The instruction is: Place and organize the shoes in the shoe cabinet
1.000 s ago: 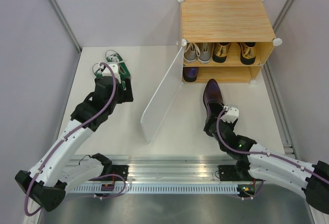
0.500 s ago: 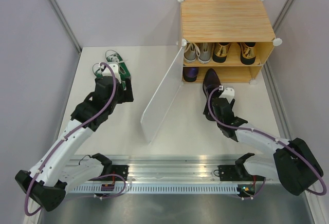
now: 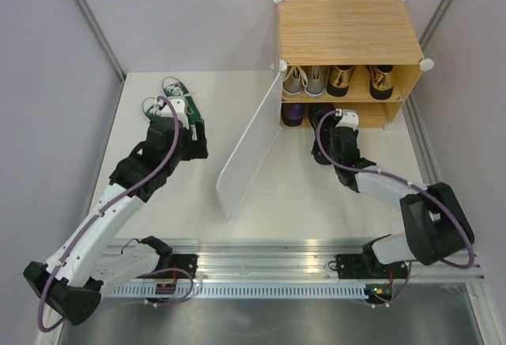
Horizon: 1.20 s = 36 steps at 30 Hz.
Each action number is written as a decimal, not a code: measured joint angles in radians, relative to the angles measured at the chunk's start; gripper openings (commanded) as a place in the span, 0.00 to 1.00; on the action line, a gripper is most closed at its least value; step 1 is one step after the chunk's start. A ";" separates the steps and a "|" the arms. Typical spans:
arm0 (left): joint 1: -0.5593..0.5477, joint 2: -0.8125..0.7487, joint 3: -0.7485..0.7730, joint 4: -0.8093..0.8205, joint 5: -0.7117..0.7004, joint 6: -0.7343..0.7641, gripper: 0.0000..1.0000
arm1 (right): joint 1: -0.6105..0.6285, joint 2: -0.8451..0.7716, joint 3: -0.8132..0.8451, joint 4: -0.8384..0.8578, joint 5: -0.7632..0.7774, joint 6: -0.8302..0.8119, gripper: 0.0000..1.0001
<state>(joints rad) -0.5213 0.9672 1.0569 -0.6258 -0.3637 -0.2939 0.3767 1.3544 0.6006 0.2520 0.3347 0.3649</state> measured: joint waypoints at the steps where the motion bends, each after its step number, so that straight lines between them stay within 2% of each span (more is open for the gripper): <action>1: 0.000 0.000 0.000 0.000 0.003 0.000 0.89 | -0.006 0.038 0.020 0.013 -0.010 -0.006 0.01; 11: 0.000 0.002 0.000 0.000 0.014 0.000 0.89 | -0.054 0.330 0.203 0.114 -0.046 -0.063 0.01; 25: 0.000 0.012 0.000 0.000 0.034 0.001 0.89 | -0.113 0.457 0.327 0.167 -0.071 -0.085 0.02; 27: 0.000 0.016 0.000 0.000 0.034 0.001 0.89 | -0.117 0.476 0.340 0.173 -0.082 -0.086 0.08; 29: 0.000 0.021 0.000 0.000 0.034 0.001 0.89 | -0.121 0.493 0.355 0.174 -0.100 -0.089 0.23; 30: 0.000 0.023 0.000 0.000 0.034 0.001 0.89 | -0.123 0.500 0.364 0.173 -0.106 -0.090 0.31; 31: 0.000 0.025 0.000 0.000 0.034 0.001 0.89 | -0.124 0.504 0.369 0.173 -0.111 -0.090 0.48; 34: 0.000 0.031 0.000 0.000 0.034 0.003 0.89 | -0.126 0.507 0.377 0.173 -0.124 -0.090 0.71; 36: 0.000 0.033 0.000 0.000 0.035 0.006 0.89 | -0.127 0.507 0.377 0.172 -0.125 -0.090 0.75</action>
<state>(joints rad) -0.5213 1.0000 1.0569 -0.6258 -0.3290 -0.2882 0.2501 1.8614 0.9779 0.4240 0.2096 0.2752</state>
